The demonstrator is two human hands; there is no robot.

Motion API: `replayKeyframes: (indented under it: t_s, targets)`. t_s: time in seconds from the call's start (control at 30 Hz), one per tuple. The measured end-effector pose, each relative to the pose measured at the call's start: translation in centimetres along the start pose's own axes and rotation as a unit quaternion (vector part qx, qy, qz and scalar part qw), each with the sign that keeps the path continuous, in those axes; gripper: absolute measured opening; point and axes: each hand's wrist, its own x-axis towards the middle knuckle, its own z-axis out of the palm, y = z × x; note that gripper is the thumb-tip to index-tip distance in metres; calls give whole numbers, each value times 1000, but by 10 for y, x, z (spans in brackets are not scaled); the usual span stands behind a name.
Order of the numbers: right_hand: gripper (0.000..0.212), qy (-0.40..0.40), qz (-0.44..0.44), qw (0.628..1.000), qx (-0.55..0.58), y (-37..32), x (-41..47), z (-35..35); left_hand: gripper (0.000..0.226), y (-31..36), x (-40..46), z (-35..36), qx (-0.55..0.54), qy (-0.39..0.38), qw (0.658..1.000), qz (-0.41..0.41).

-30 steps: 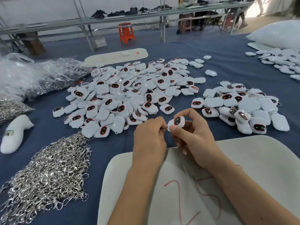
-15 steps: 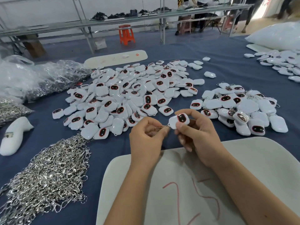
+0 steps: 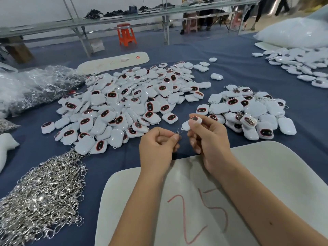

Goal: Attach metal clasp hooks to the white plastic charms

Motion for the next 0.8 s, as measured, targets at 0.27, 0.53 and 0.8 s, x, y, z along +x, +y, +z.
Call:
replayKeyframes:
  t_s: [0.27, 0.53, 0.8]
  targets:
    - [73, 160, -139, 977, -16, -18, 14, -22, 10, 27, 23, 60, -10, -20, 999, 50]
    - [37, 182, -224, 893, -346, -8, 8, -20, 15, 9, 18, 44, 116, -17, 993, 28]
    - [50, -81, -197, 711, -670, 8, 21, 46, 12, 12, 17, -14, 260, 39, 963, 62]
